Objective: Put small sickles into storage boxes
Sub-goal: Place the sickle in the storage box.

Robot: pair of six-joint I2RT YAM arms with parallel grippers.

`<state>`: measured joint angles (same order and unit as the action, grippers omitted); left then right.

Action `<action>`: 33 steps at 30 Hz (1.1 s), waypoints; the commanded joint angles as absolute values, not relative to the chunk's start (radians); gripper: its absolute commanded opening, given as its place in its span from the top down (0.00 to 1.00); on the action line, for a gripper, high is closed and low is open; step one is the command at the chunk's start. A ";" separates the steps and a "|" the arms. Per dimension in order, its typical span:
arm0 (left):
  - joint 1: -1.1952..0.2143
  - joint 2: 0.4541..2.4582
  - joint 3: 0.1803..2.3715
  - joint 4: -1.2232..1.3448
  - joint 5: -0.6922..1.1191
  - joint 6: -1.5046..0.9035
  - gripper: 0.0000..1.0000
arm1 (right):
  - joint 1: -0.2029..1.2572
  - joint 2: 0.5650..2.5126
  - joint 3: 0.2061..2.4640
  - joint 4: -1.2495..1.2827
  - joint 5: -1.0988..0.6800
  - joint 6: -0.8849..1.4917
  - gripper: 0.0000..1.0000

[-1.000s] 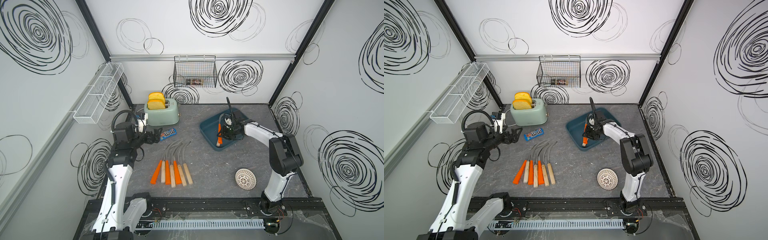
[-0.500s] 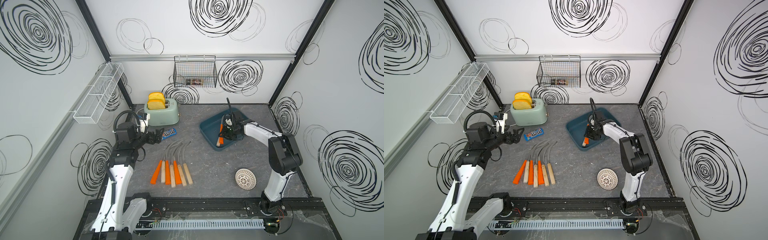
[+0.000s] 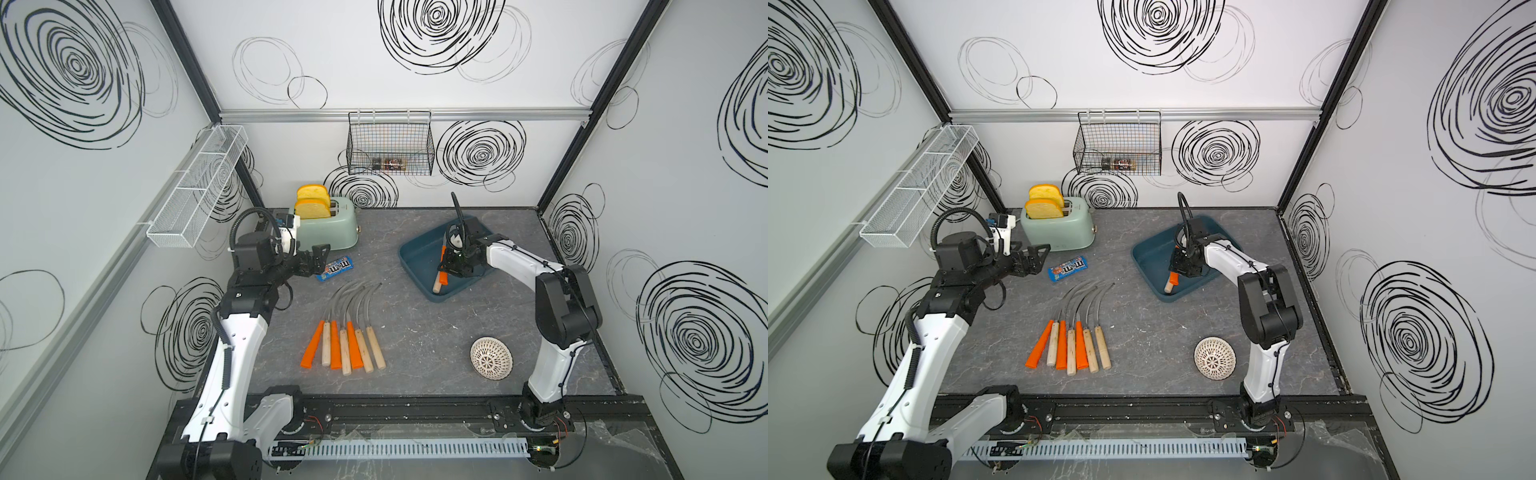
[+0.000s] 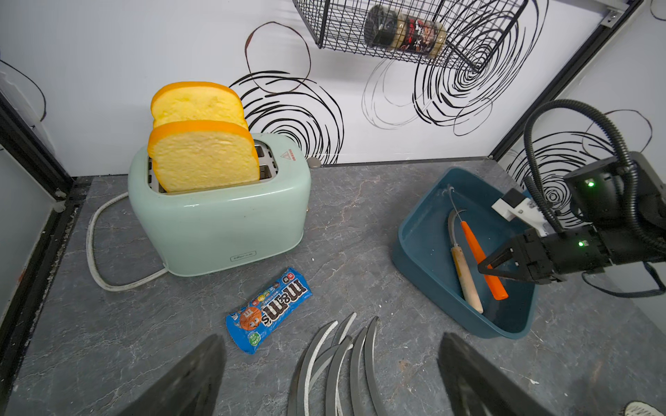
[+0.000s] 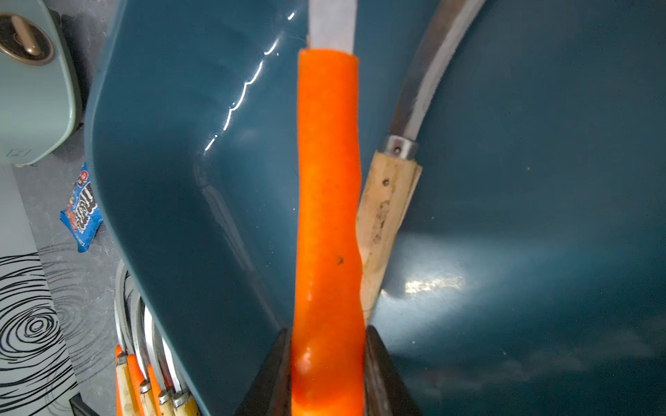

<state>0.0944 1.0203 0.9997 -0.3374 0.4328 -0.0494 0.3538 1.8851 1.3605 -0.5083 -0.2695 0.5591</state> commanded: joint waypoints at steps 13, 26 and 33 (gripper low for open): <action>0.091 1.018 1.014 -0.307 0.427 -0.025 0.04 | 0.359 1.938 1.408 -0.539 -0.191 0.576 0.99; 0.091 1.012 1.019 -0.320 0.416 -0.015 0.04 | 0.360 1.965 1.406 -0.536 -0.195 0.576 0.94; 0.093 1.003 1.007 -0.317 0.417 -0.018 0.04 | 0.362 1.959 1.407 -0.551 -0.181 0.565 0.86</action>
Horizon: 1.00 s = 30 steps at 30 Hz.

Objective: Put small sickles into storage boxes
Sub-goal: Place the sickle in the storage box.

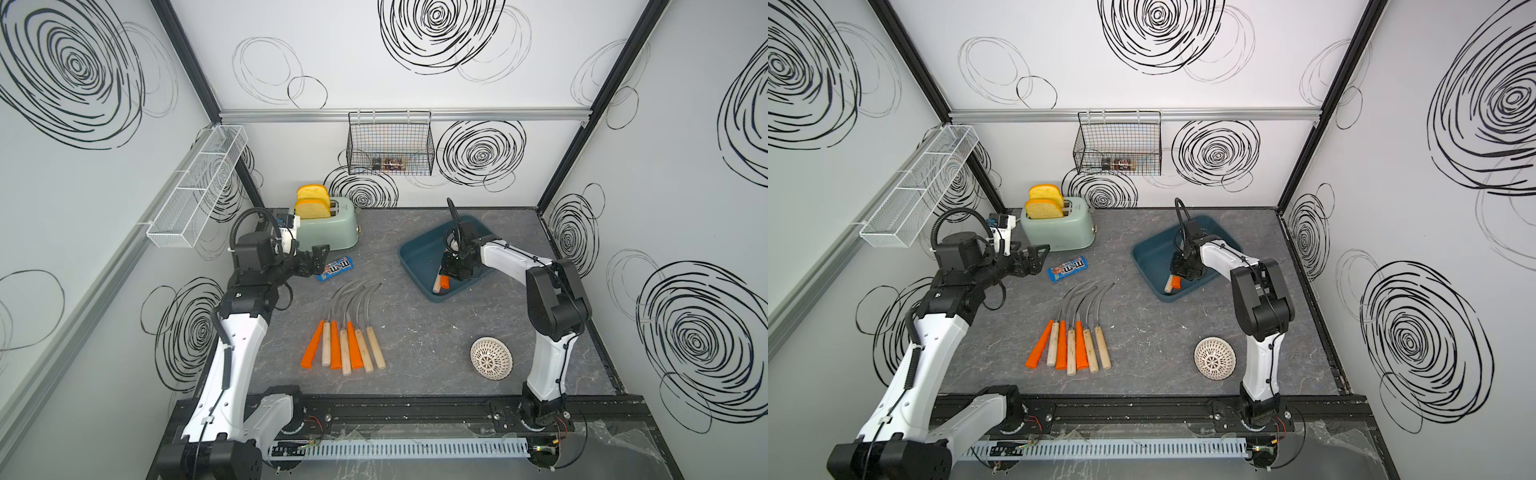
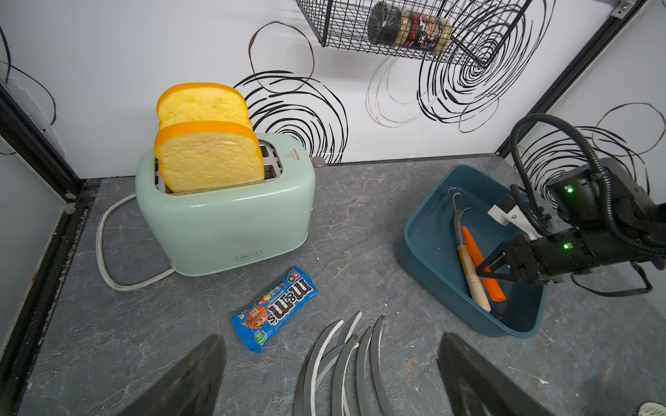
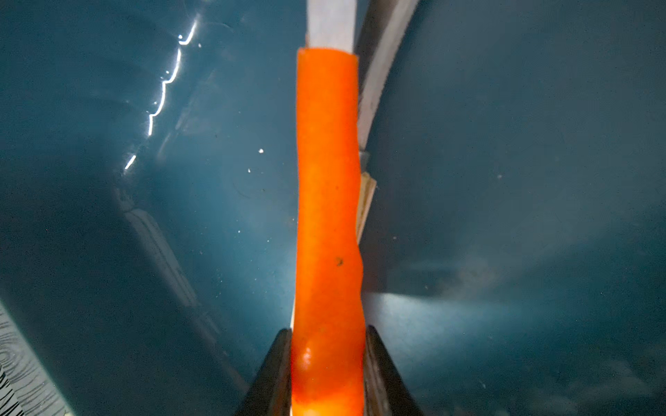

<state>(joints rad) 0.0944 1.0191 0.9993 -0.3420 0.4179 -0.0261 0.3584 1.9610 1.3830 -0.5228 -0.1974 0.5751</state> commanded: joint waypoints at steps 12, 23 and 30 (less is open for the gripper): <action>0.094 1.004 1.037 -0.342 0.412 0.002 0.04 | 0.365 1.957 1.404 -0.539 -0.191 0.554 0.73; 0.093 1.008 1.037 -0.344 0.408 0.003 0.04 | 0.374 1.949 1.407 -0.545 -0.169 0.523 0.64; 0.093 1.005 1.039 -0.347 0.401 0.006 0.04 | 0.377 1.954 1.422 -0.558 -0.154 0.510 0.59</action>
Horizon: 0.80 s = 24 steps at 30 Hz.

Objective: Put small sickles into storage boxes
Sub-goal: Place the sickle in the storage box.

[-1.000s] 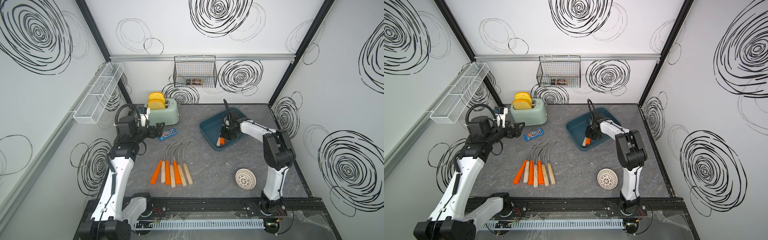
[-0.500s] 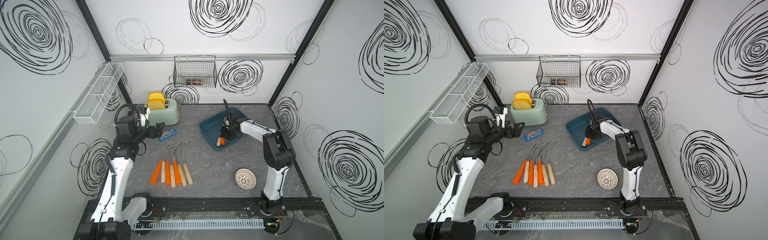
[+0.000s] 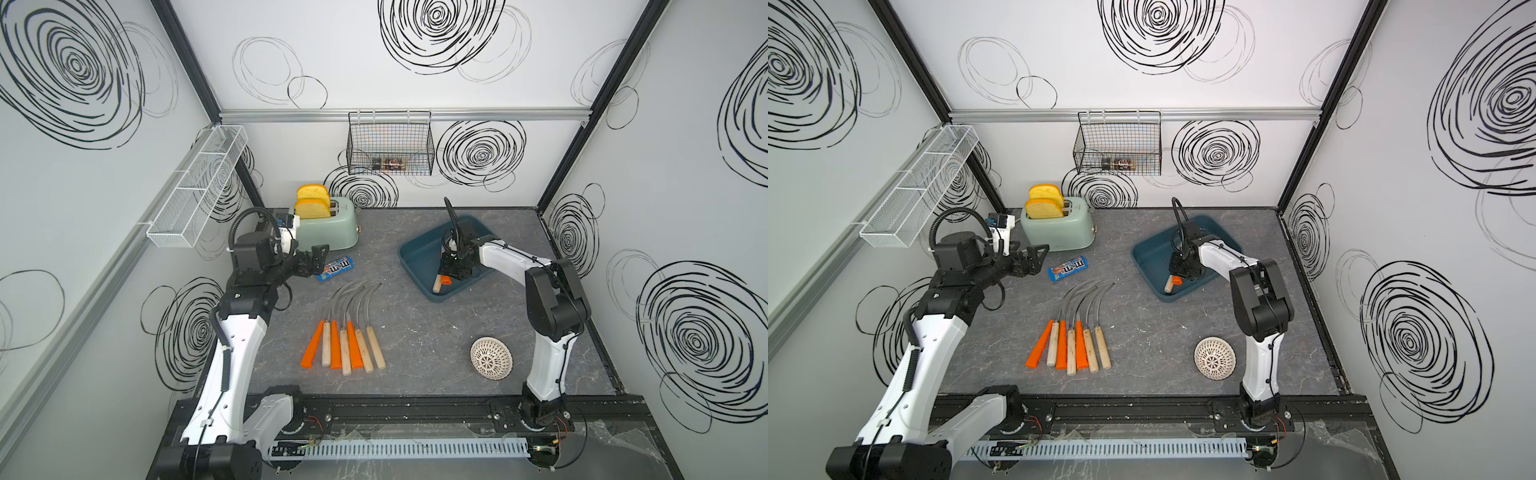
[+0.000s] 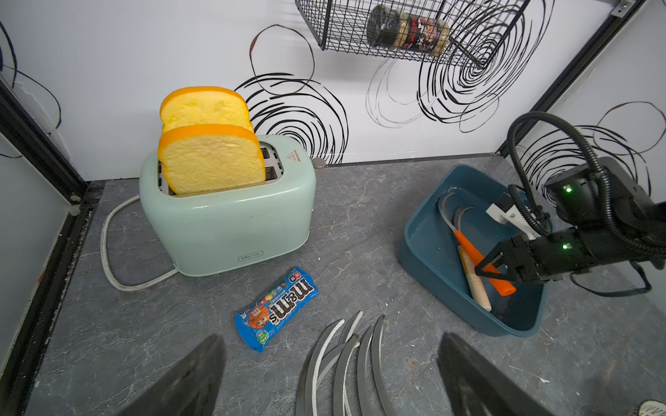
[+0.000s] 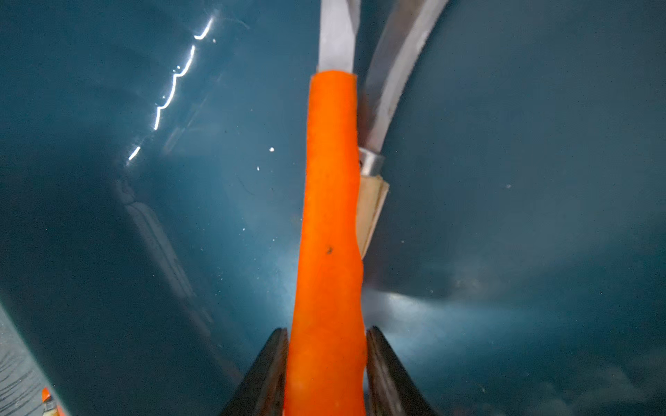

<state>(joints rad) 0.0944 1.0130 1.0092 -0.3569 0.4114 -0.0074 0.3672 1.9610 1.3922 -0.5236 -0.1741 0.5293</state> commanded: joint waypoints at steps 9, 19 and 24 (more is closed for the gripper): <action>0.093 1.008 1.059 -0.372 0.396 0.023 0.04 | 0.387 1.940 1.433 -0.574 -0.154 0.487 0.57; 0.092 1.007 1.061 -0.377 0.399 0.008 0.04 | 0.416 1.904 1.441 -0.608 -0.160 0.456 0.57; 0.092 1.009 1.072 -0.392 0.405 0.024 0.04 | 0.416 1.898 1.441 -0.610 -0.164 0.444 0.57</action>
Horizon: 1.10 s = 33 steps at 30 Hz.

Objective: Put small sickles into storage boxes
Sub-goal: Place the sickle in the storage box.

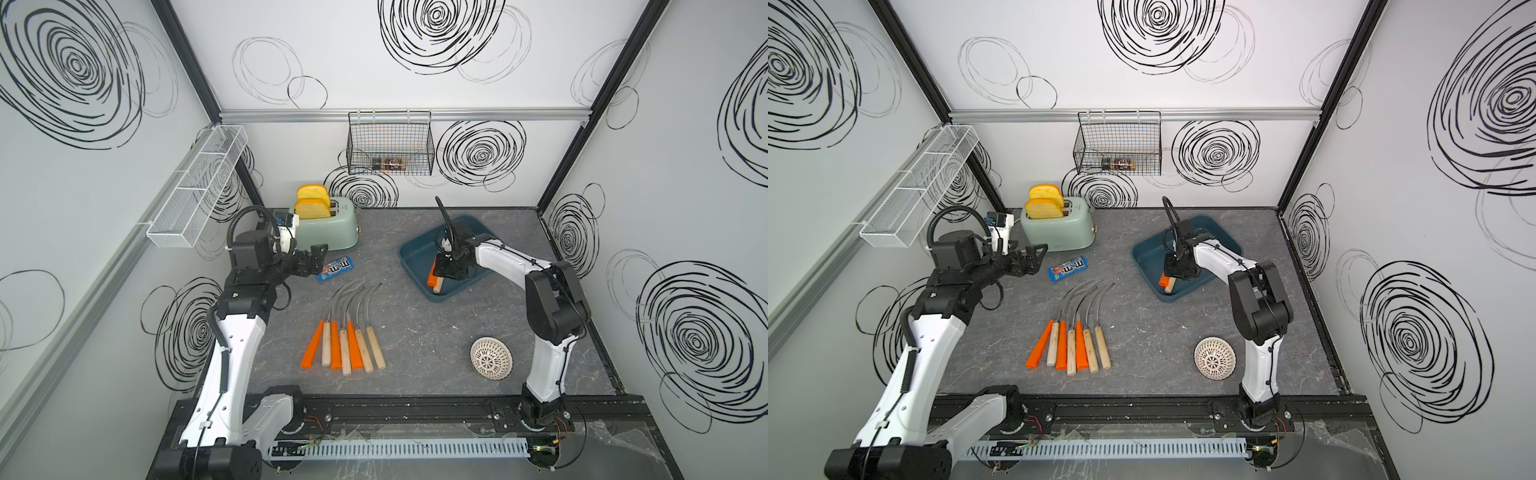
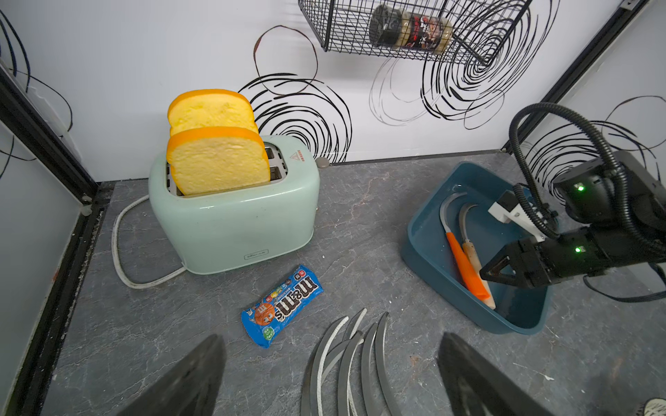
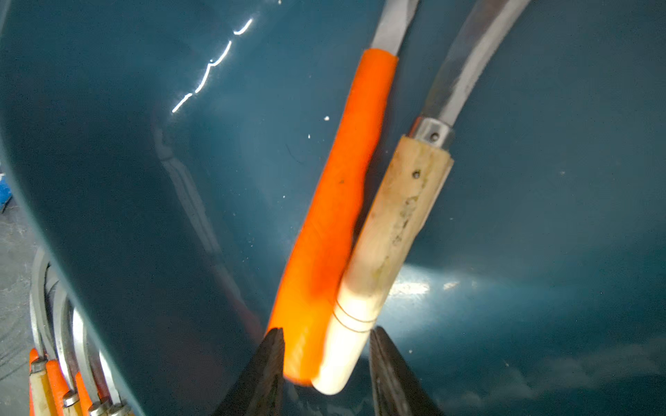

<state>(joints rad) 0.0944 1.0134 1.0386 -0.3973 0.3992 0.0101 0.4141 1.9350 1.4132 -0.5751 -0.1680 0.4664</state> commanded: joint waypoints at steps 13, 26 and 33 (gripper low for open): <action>0.094 1.003 1.057 -0.429 0.378 0.076 0.04 | 0.434 1.714 1.385 -0.577 -0.108 0.411 0.59; 0.095 0.979 0.988 -0.421 0.385 0.127 0.04 | 0.697 1.532 1.335 -0.631 0.066 0.398 0.58; 0.098 0.947 0.985 -0.417 0.362 0.106 0.04 | 0.817 1.469 1.303 -0.665 0.137 0.423 0.57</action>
